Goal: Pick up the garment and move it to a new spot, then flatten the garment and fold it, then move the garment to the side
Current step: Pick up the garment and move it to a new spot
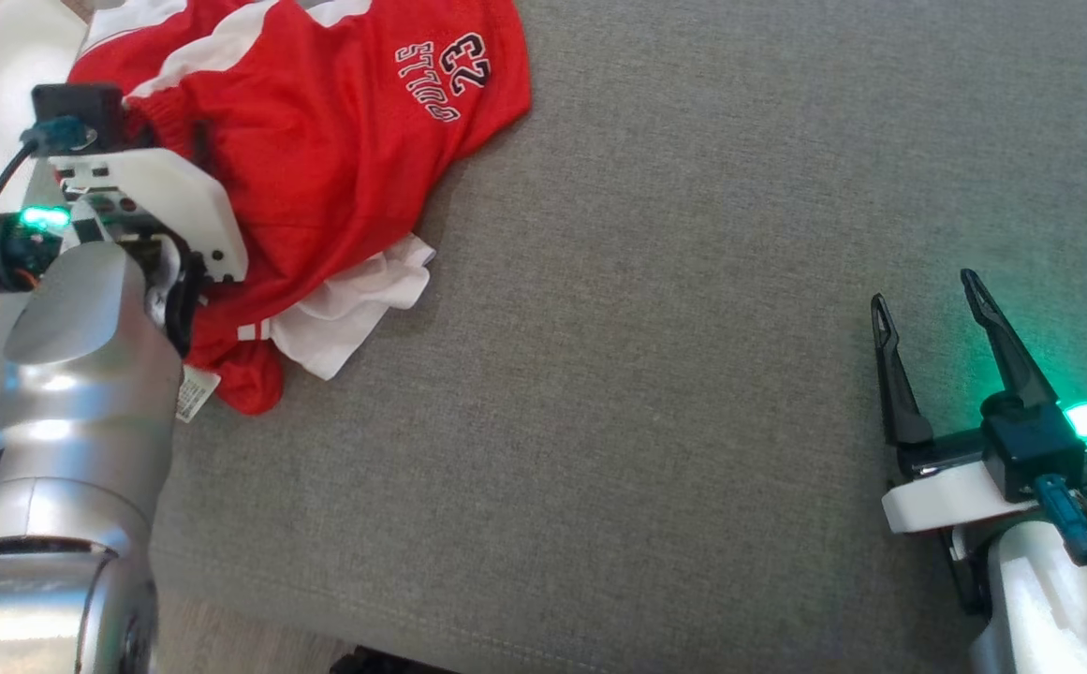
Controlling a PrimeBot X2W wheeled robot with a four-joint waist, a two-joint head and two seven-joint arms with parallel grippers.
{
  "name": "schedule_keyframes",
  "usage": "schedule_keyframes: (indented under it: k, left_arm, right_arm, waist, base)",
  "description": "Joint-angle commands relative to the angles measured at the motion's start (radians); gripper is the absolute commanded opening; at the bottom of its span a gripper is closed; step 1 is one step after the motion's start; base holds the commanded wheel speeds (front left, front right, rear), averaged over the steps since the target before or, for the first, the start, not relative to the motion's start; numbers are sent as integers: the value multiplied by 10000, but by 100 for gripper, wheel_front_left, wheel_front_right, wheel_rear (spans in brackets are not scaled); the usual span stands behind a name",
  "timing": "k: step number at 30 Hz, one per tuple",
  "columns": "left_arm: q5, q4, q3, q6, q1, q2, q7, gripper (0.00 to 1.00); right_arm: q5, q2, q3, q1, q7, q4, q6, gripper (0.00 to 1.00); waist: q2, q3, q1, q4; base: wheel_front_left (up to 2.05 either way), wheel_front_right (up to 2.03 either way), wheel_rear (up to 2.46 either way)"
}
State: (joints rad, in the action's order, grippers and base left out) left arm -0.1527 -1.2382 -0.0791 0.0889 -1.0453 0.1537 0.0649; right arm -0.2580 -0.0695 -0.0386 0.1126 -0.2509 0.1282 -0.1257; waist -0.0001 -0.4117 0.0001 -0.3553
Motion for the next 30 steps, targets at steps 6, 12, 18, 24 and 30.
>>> schedule_keyframes:
  k: [6, 12, 18, 24, 30]
  left_arm:
    - [173, 514, -222, 228, -763, 835, -1904, 0]
    - [526, 675, -828, 344, -1391, 1077, -2803, 0]
    - [403, 1348, -1812, 411, -1982, 887, -3064, 0]
    - [-607, 2413, -3697, 415, -2224, 1063, -2936, 0]
    - [-1845, 3733, -5219, 416, -2498, 1563, -2614, 0]
  right_arm:
    - [7, 50, 222, 30, -109, -188, -50, 100]
    - [340, 169, 537, 73, -109, -45, -50, 100]
    - [1323, 189, 804, -39, -109, -259, -50, 100]
    - [1877, 191, 836, -319, -109, -726, -50, 100]
    - [2217, 191, 817, -568, -109, -1205, -50, 100]
  waist:
    - [1, 447, -1, 102]
    - [1, 1424, -1, 798]
    - [1, 2451, -1, 2208]
    - [1, 3210, -1, 3964]
    - [1, 3590, -1, 5528]
  base:
    - [0, 0, 0]
    - [0, 0, 0]
    - [0, 0, 0]
    - [0, 0, 0]
    - [0, 0, 0]
